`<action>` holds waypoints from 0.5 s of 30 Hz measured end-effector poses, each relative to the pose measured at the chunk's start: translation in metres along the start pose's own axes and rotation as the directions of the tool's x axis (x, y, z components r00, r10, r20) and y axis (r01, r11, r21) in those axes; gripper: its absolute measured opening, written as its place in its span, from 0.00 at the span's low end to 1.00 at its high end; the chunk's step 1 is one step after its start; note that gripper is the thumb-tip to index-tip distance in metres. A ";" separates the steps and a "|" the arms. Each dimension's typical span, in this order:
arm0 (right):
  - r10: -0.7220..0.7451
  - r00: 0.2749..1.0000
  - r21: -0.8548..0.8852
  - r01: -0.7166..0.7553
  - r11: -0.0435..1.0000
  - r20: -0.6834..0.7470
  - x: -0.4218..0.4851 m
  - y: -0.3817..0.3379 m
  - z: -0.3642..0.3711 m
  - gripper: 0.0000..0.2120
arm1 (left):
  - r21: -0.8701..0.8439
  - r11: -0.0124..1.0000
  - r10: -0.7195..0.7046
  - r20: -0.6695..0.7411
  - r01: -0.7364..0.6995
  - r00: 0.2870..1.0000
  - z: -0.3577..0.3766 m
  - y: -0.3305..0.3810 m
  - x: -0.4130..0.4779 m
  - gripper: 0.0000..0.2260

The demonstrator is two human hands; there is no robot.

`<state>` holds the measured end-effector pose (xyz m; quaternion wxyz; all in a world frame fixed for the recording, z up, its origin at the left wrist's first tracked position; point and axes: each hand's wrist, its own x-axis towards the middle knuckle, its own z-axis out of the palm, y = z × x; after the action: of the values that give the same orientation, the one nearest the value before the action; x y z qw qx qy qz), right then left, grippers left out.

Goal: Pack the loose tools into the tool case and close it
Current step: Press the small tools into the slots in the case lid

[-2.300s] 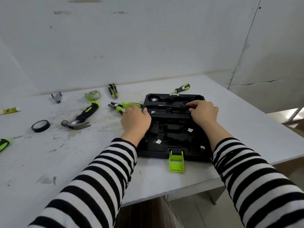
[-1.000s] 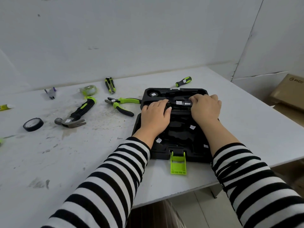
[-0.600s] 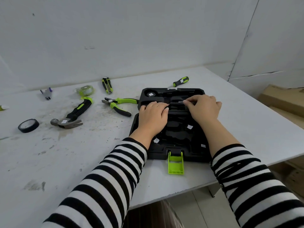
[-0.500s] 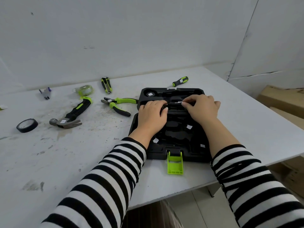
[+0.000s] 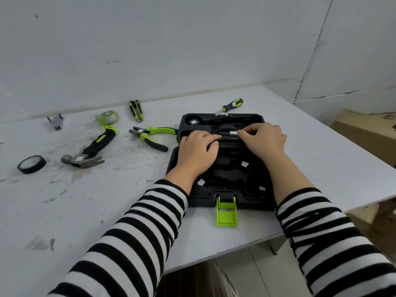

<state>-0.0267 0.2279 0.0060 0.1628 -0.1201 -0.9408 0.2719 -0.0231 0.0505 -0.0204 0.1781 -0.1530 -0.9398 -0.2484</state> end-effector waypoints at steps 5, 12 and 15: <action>-0.061 0.997 -0.073 0.065 0.995 0.052 -0.001 0.003 0.000 0.11 | -0.017 1.000 -0.008 0.000 0.008 1.000 -0.001 0.001 0.000 0.15; -0.045 0.993 -0.256 0.071 0.964 0.108 -0.001 0.004 -0.002 0.18 | 0.031 0.999 0.021 0.007 -0.021 1.000 -0.001 0.003 -0.001 0.15; -0.013 0.985 -0.310 0.067 0.948 0.174 0.000 0.005 -0.003 0.20 | 0.060 0.997 0.049 0.013 -0.050 0.999 -0.001 0.003 -0.001 0.16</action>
<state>-0.0247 0.2335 0.0051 0.0666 -0.1017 -0.9848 0.1242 -0.0208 0.0528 -0.0187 0.1835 -0.1722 -0.9437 -0.2147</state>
